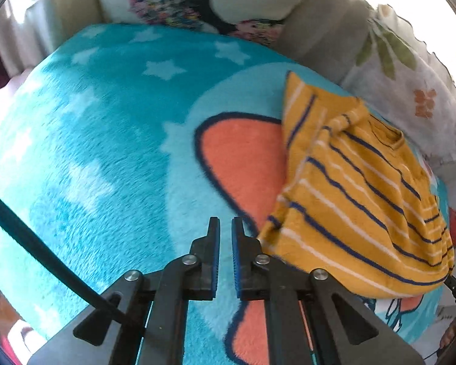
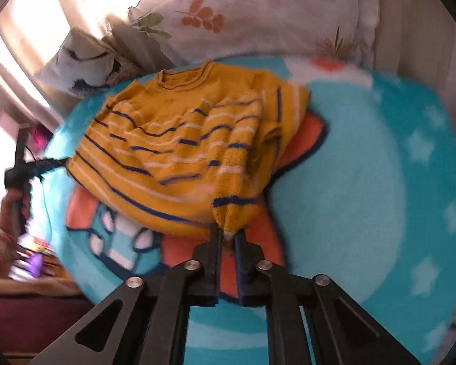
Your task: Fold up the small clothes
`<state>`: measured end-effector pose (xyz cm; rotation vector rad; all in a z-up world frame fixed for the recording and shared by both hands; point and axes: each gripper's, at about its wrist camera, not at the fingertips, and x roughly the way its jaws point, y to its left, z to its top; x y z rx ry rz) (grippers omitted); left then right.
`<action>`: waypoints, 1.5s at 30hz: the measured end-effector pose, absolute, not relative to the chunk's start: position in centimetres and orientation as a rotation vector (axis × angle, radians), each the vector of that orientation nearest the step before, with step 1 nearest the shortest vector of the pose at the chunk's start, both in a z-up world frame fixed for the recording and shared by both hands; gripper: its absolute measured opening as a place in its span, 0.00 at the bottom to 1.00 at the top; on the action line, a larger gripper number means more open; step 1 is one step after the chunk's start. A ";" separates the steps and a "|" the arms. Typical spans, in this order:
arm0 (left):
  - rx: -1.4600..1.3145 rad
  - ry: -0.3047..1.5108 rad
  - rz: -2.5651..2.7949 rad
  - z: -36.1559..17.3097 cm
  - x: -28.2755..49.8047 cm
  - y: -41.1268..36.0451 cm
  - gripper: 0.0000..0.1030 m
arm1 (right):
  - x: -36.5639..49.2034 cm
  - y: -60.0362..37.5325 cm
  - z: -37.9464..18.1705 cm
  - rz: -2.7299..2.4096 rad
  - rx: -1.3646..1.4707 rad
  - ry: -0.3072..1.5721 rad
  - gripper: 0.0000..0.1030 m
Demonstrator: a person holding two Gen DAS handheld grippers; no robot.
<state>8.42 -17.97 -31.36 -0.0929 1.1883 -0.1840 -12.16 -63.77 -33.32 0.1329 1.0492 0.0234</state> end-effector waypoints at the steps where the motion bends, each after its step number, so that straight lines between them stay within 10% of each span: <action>1: -0.095 1.184 -0.178 -31.3 8.0 -17.7 0.07 | -12.3 -64.1 -33.3 0.002 0.110 1.053 0.07; 12: -0.155 1.183 -0.133 -30.5 4.2 -17.3 0.24 | -16.1 -65.8 -33.6 -0.149 0.207 0.973 0.06; 13: -0.172 1.182 -0.136 -30.5 3.4 -17.4 0.26 | -16.0 -65.1 -33.6 -0.119 0.238 0.961 0.12; 15: -0.179 1.182 -0.145 -30.5 2.5 -17.7 0.27 | -15.5 -63.6 -34.1 -0.054 0.257 0.959 0.66; 16: -0.178 1.182 -0.151 -30.4 1.9 -17.9 0.27 | -15.1 -62.6 -34.6 -0.038 0.217 0.974 0.70; 22: -0.185 1.169 -0.151 -30.0 -1.4 -17.7 0.31 | -13.0 -58.6 -38.5 -0.039 -0.036 1.007 0.65; 24: -0.202 1.171 -0.137 -29.8 -2.3 -17.2 0.31 | -12.1 -59.8 -38.6 -0.040 0.040 1.010 0.07; 33: -0.151 1.156 -0.075 -29.4 -6.2 -15.7 0.35 | -15.5 -59.7 -37.0 -0.085 -0.245 0.989 0.07; 43: -0.211 1.206 -0.144 -31.2 -2.7 -16.0 0.39 | -17.3 -65.3 -33.1 -0.313 0.101 0.930 0.09; 45: -0.211 1.212 -0.169 -31.3 -1.6 -15.9 0.39 | -17.1 -64.0 -30.8 -0.317 0.108 0.831 0.48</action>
